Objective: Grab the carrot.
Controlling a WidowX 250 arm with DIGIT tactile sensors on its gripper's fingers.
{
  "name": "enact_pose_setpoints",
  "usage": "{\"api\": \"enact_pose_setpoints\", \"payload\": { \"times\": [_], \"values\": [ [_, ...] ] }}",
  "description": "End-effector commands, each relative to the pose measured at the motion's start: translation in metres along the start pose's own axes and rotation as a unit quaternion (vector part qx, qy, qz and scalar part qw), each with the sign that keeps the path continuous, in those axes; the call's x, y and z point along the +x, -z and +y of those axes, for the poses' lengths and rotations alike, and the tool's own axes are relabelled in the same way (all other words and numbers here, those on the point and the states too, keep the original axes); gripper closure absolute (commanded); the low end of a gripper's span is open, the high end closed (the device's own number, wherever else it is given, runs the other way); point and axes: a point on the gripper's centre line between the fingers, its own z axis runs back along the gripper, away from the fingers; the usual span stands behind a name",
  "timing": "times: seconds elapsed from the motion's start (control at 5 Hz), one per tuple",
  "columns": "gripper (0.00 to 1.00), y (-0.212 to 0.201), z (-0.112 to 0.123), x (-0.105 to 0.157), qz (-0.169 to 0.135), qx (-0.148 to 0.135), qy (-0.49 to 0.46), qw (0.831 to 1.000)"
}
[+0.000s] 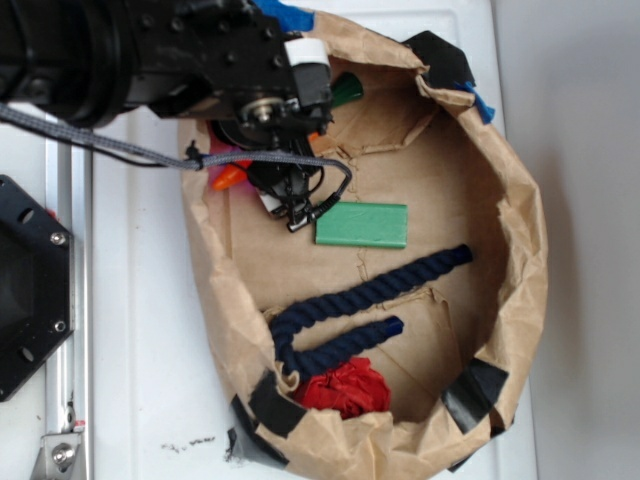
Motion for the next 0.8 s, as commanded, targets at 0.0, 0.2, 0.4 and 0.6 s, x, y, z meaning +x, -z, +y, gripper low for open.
{"api": "enact_pose_setpoints", "payload": {
  "times": [0.0,0.2,0.4,0.6],
  "values": [
    [1.0,-0.086,-0.013,0.037,-0.061,-0.056,0.086,0.993],
    [1.0,-0.106,-0.029,0.032,-0.047,-0.044,0.126,0.99],
    [1.0,-0.119,-0.053,0.043,-0.03,-0.053,0.185,0.981],
    [1.0,-0.126,-0.072,0.04,-0.052,-0.032,0.211,0.976]
  ]
}}
